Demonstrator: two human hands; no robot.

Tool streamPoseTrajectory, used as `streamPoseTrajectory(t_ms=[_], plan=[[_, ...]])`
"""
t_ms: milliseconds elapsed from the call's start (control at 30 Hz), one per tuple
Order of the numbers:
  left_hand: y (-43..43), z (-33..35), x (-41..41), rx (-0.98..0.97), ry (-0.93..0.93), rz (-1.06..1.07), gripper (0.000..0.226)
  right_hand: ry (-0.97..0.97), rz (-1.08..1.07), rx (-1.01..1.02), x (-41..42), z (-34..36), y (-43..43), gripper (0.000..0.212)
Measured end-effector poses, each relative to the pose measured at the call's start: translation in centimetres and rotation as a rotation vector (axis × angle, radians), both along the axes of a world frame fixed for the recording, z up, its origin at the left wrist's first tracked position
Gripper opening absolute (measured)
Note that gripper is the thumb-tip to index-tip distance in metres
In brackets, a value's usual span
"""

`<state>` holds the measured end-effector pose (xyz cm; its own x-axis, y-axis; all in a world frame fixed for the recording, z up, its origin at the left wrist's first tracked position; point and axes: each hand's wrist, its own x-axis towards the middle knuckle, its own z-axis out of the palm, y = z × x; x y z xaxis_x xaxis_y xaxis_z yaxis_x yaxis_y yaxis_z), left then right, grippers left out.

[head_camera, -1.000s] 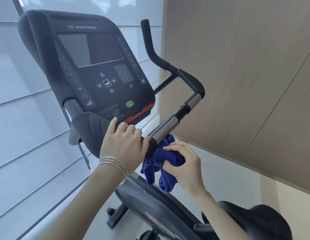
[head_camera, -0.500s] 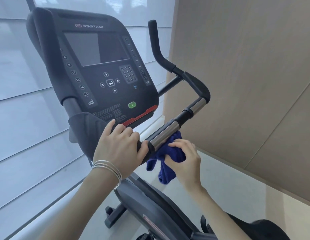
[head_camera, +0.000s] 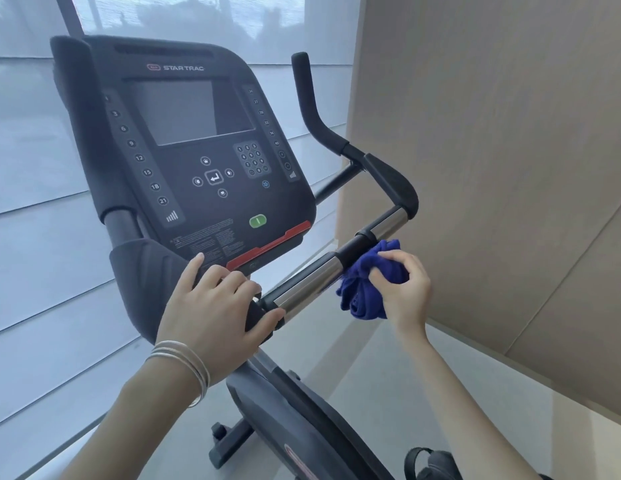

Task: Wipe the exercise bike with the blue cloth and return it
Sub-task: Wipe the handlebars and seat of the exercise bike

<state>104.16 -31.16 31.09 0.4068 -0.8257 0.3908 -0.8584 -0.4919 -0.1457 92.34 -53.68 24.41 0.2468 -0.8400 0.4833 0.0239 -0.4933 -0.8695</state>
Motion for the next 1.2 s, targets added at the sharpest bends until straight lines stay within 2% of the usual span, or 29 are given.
streamPoseTrajectory(t_ms=[133, 200, 300, 367, 433, 533, 667, 767, 900, 1000, 1067, 1200], plan=[[-1.4, -0.2, -0.8, 0.031, 0.042, 0.054, 0.051, -0.055, -0.037, -0.163, -1.2, 1.6, -2.1, 0.024], [-2.1, -0.2, -1.0, 0.058, 0.092, 0.089, 0.055, 0.004, 0.009, -0.26, -1.0, 2.1, -2.6, 0.025], [-2.3, -0.4, -1.0, 0.037, 0.064, 0.101, 0.069, 0.152, 0.085, -0.348, -0.4, 1.1, -3.4, 0.028], [-2.3, -0.5, -1.2, 0.022, 0.037, 0.095, 0.066, 0.177, 0.108, -0.298, -0.6, -0.1, -4.6, 0.028], [-2.3, -0.5, -1.3, 0.034, 0.043, 0.101, 0.063, 0.173, 0.115, -0.158, -0.7, -0.9, -6.1, 0.026], [-2.2, -0.3, -1.2, 0.028, 0.045, 0.101, 0.059, 0.114, 0.034, 0.016, -0.2, -1.2, -8.6, 0.023], [-2.3, -0.3, -1.3, 0.021, 0.052, 0.112, 0.058, 0.008, -0.077, -0.007, 0.5, 0.5, -12.1, 0.021], [-2.3, -0.2, -1.4, 0.028, 0.058, 0.118, 0.058, -0.005, -0.101, 0.061, 0.6, 1.3, -13.0, 0.019], [-2.4, -0.2, -1.6, 0.01, 0.047, 0.126, 0.057, 0.075, 0.047, -0.108, -0.2, 2.0, -12.4, 0.025], [-2.3, -0.1, -1.6, 0.031, 0.049, 0.138, 0.059, 0.038, 0.092, -0.178, -0.2, 4.8, -12.8, 0.026], [-2.3, -0.1, -1.7, 0.041, 0.061, 0.143, 0.061, 0.135, 0.116, -0.218, 0.9, 6.8, -13.6, 0.021], [-2.4, -0.1, -1.8, 0.034, 0.061, 0.146, 0.06, 0.608, 0.144, -0.325, 3.5, 8.7, -14.3, 0.017]])
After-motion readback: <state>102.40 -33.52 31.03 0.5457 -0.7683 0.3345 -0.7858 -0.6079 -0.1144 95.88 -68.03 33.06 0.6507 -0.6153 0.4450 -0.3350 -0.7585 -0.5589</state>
